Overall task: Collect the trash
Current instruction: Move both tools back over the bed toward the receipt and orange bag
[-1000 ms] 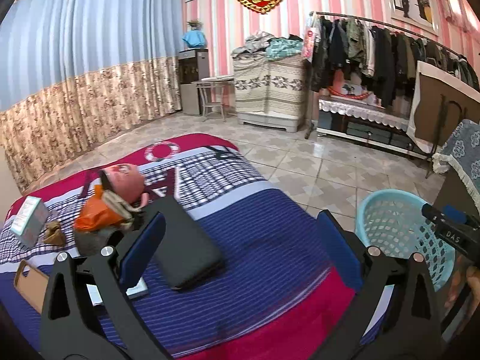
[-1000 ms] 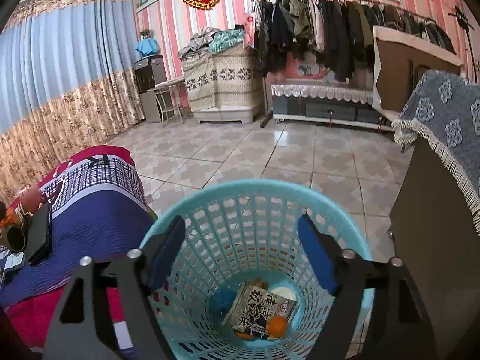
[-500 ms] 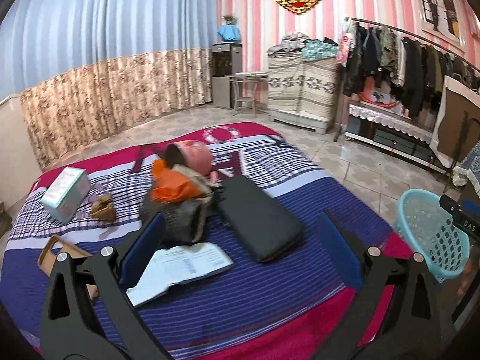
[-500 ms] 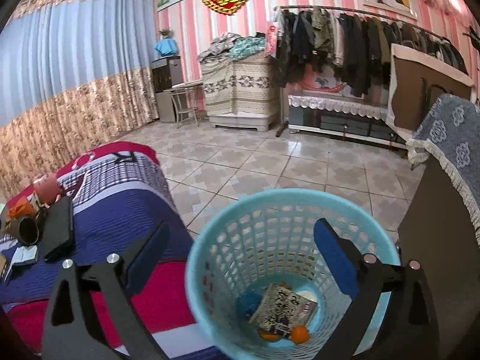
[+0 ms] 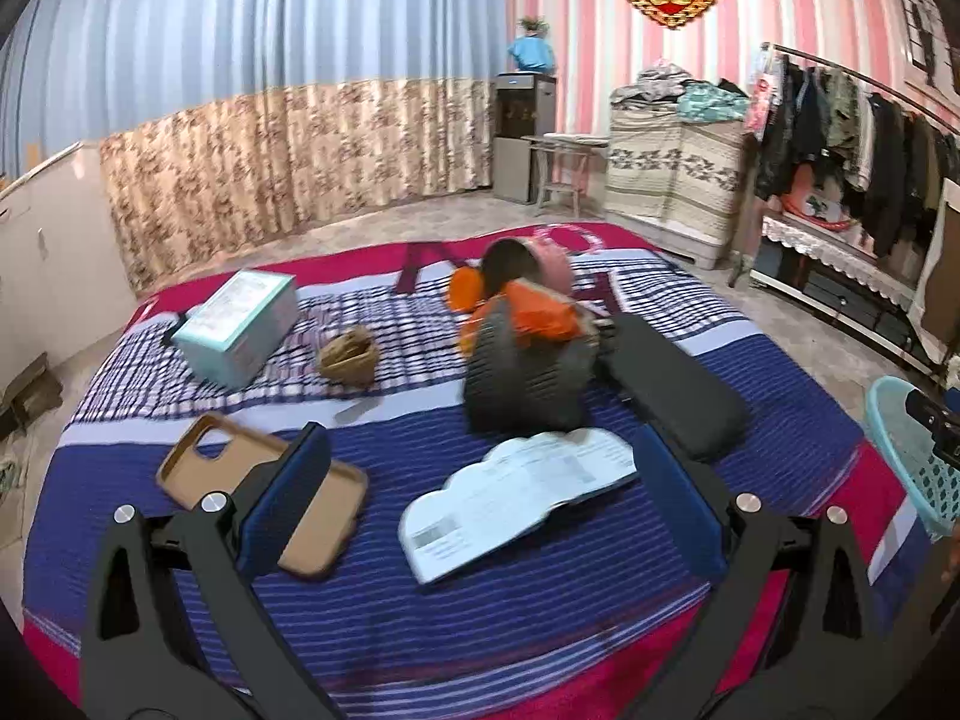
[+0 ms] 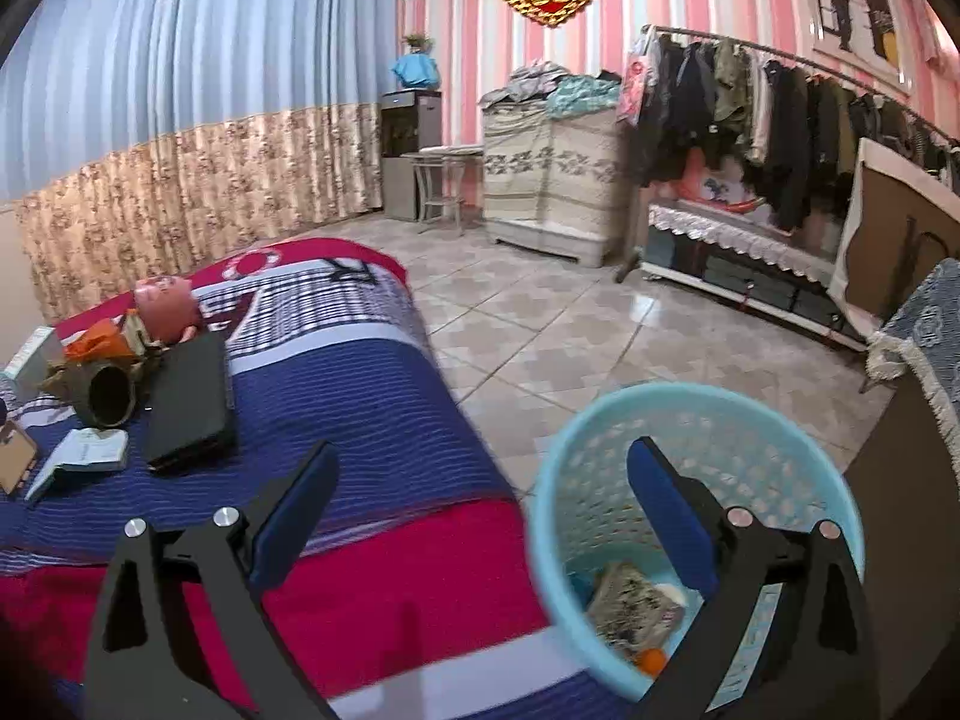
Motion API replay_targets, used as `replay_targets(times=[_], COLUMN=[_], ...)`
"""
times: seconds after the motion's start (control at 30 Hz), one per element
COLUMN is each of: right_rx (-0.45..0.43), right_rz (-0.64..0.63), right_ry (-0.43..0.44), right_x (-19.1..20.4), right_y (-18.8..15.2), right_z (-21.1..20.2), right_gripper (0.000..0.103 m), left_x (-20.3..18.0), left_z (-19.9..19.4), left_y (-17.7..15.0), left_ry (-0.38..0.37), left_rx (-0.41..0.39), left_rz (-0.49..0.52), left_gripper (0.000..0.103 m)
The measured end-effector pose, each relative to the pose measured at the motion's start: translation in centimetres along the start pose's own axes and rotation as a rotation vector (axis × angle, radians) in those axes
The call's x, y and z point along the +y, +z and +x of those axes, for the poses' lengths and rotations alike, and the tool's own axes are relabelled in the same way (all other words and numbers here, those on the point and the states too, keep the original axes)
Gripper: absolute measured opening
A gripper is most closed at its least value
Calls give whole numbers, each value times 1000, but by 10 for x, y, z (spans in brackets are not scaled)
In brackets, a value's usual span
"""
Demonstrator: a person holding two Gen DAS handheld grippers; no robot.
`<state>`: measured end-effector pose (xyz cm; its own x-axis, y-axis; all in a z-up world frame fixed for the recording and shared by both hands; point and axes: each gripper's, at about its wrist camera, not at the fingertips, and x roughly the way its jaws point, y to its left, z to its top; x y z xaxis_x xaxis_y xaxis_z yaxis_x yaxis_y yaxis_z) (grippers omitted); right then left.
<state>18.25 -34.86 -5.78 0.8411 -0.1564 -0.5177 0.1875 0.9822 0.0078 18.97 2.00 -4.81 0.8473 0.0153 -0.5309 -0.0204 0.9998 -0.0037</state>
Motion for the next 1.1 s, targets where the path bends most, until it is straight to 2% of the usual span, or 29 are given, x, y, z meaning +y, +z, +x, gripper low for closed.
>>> replay_targets(times=[0.2,0.47,0.6,0.73,0.87,1.1], right_rx=[10,41,54,50,67,79], right_rz=[-76,-175,-229,-241,-182,-107], right_ry=[63,195,205,187,178,152], right_x=[44,107,127,127,109,91], right_y=[-5,-14,-22,-22,-17,-12], right_z=[0,2,4,1,6,13], right_gripper=[95,95,95,95,95,95], left_x=[27,64,74,62,31,-8], left_z=[2,9,13,22,34,69], left_y=[-7,-21,-24,-26,-27,-27], left_ry=[34,72,61,4,-77,-144], left_rx=[11,50,69,112,161,275], left_rz=[-21,-55,-65,-55,36,179], left_gripper=[97,97,97,97,97,97])
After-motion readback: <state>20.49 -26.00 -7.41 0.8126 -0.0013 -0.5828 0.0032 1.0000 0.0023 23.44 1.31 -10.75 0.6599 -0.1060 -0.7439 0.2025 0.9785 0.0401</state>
